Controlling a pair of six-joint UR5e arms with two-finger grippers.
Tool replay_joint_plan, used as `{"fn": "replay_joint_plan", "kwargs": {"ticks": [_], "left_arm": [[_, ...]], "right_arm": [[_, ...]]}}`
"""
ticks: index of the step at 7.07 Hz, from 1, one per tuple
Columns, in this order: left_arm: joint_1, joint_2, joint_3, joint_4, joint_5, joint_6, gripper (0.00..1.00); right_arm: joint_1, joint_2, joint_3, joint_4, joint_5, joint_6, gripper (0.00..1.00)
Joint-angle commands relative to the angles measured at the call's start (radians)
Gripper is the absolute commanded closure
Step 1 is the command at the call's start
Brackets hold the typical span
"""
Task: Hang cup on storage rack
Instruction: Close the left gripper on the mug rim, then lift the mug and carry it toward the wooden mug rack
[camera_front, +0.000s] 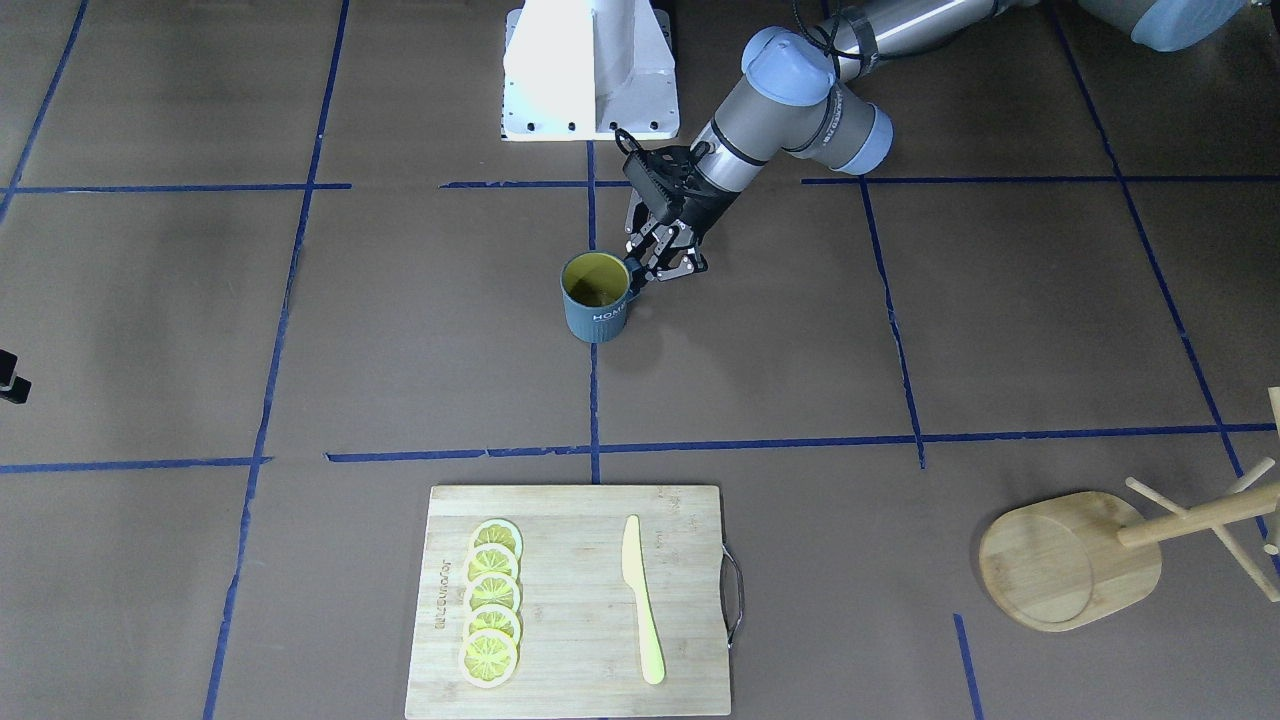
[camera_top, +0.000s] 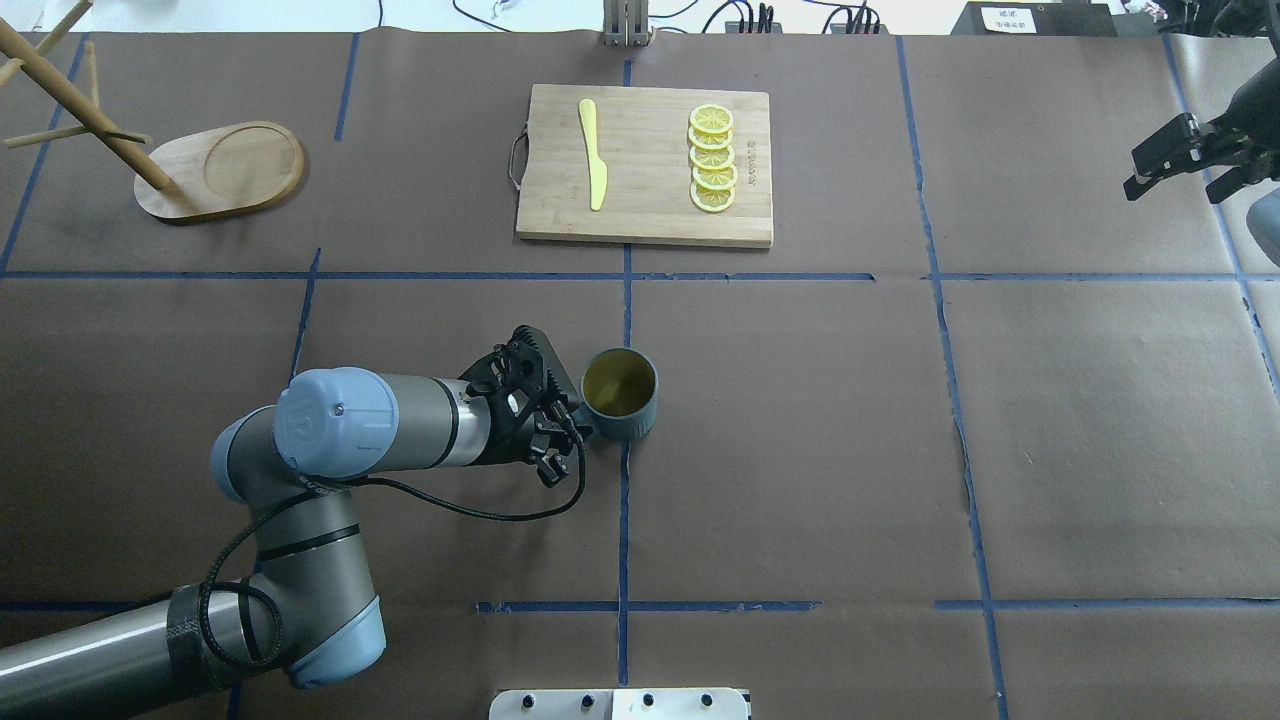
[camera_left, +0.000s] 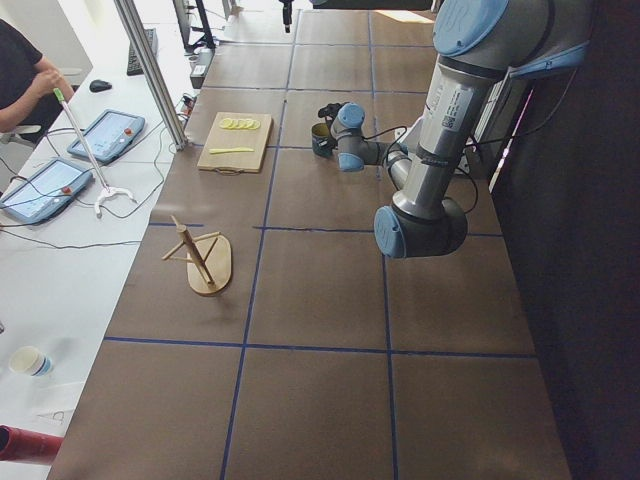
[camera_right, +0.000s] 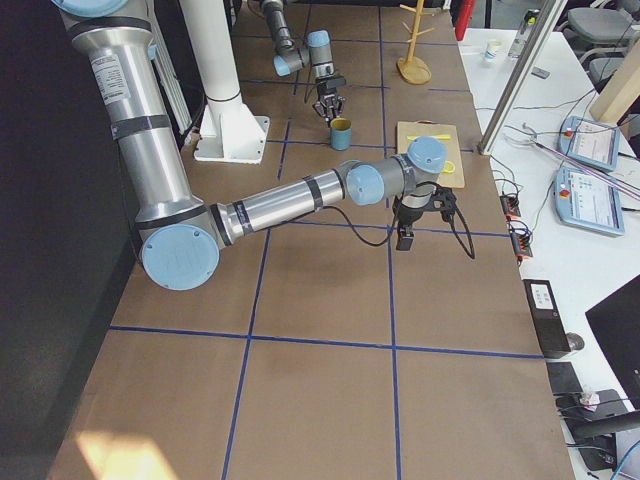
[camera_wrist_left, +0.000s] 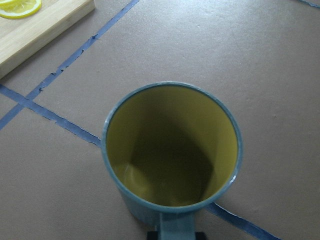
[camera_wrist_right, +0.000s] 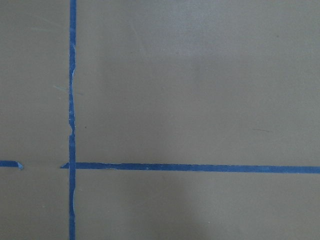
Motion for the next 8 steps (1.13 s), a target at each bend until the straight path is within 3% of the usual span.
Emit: {"fn": "replay_joint_plan", "kwargs": {"ticks": [1, 2, 6, 8], "left_arm": [[-0.031, -0.001, -0.014, 0.007, -0.008, -0.002, 1.0], [-0.058, -0.001, -0.017, 0.013, -0.042, -0.01, 1.0], [-0.233, 0.0, -0.07, -0.004, -0.142, -0.606, 1.0], [-0.348, 0.0, -0.061, -0.008, -0.143, -0.694, 1.0]], "right_arm": [[0.0, -0.004, 0.014, 0.0, 0.013, 0.008, 0.0], [0.0, -0.002, 0.015, 0.002, 0.015, 0.008, 0.0], [0.009, -0.007, 0.043, 0.002, 0.02, 0.007, 0.0], [0.035, -0.008, 0.049, 0.002, 0.029, -0.006, 0.0]]}}
